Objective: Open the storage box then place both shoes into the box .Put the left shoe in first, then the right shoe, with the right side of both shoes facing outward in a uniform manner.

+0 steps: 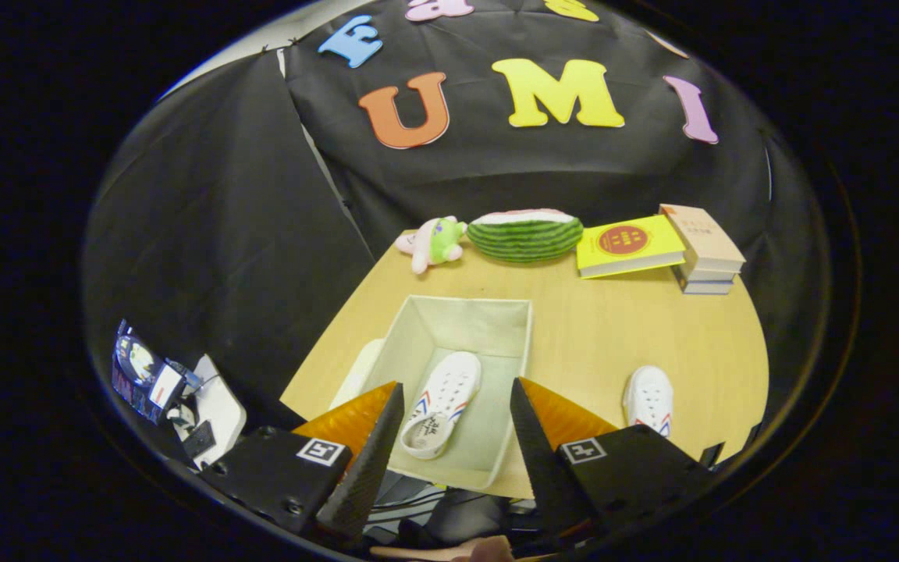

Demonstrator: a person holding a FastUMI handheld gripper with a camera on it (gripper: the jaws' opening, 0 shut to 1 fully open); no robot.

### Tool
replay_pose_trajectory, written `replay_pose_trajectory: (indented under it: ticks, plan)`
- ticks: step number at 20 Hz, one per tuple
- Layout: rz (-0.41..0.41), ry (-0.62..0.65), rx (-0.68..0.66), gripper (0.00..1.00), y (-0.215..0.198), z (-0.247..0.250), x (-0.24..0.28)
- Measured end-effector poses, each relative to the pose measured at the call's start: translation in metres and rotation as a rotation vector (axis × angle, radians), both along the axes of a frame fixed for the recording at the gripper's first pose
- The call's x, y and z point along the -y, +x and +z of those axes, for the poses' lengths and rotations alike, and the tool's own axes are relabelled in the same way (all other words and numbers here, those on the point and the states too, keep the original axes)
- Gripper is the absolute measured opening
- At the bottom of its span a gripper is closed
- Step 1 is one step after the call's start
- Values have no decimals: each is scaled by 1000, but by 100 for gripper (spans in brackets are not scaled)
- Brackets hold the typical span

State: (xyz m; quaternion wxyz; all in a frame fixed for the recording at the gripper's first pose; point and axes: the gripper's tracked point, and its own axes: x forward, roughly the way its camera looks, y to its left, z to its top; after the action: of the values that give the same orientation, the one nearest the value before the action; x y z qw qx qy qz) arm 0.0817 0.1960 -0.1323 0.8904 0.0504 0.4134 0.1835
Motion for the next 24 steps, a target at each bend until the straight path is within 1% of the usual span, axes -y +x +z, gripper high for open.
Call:
replay_pose_trajectory:
  ticks: [2,3,5,7,10,16,22,24]
  plan:
    - [-2,-25,2,86,-3,2,35]
    - [-33,-39,24,86,3,4,59]
    - [-77,-77,25,86,9,-3,105]
    - [-125,-130,7,87,13,-19,153]
    - [-144,-184,-59,87,6,-56,200]
    - [-61,-252,-247,87,-20,-151,245]
    - [-67,-259,-369,88,-19,-217,269]
    - [-71,-244,-392,85,-15,-232,269]
